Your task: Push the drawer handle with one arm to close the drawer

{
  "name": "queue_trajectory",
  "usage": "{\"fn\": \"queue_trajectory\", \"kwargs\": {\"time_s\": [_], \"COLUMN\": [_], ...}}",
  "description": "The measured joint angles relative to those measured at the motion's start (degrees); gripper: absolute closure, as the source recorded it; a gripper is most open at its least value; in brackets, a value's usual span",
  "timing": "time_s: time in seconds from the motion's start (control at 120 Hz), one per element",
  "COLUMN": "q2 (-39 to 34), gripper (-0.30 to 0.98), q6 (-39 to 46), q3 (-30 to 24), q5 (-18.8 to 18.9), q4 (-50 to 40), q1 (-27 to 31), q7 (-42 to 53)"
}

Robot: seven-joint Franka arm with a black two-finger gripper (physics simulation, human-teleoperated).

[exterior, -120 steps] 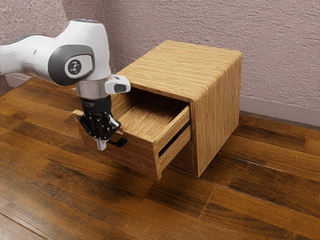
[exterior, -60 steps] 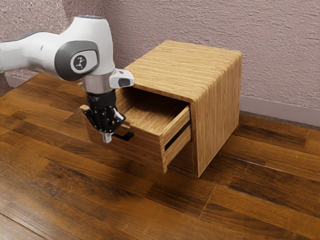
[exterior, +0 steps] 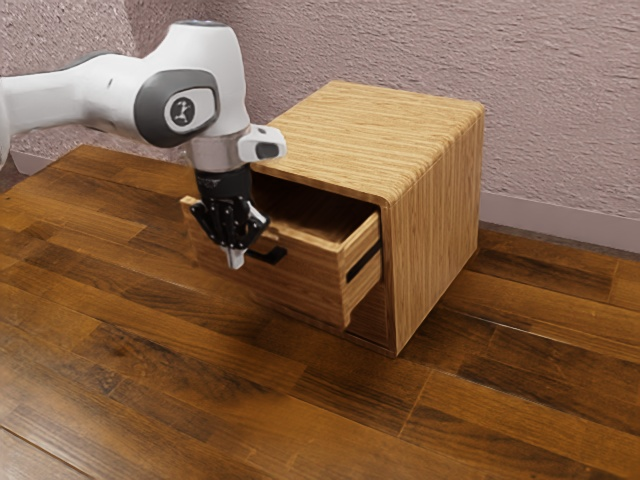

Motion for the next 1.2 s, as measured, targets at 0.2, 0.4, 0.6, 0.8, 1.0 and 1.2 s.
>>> {"fn": "queue_trajectory", "kwargs": {"time_s": [0.2,0.4,0.6,0.8,1.0,1.2], "q2": [1.9,4.4,5.6,7.6,9.1,10.9], "gripper": [0.79,0.79,0.79,0.79,0.79,0.79], "q6": [0.0,0.0,0.0,0.0,0.0,0.0], "q3": [0.0,-0.2,-0.2,-0.2,-0.2,-0.2], "q5": [0.3,1.1,1.6,2.1,2.5,2.5], "q4": [1.9,5.3,7.0,9.0,10.6,11.9], "q1": [-0.3,-0.4,-0.7,-1.2,-1.4,-1.4], "q7": [0.2,0.3,0.4,0.5,0.6,0.6]}}
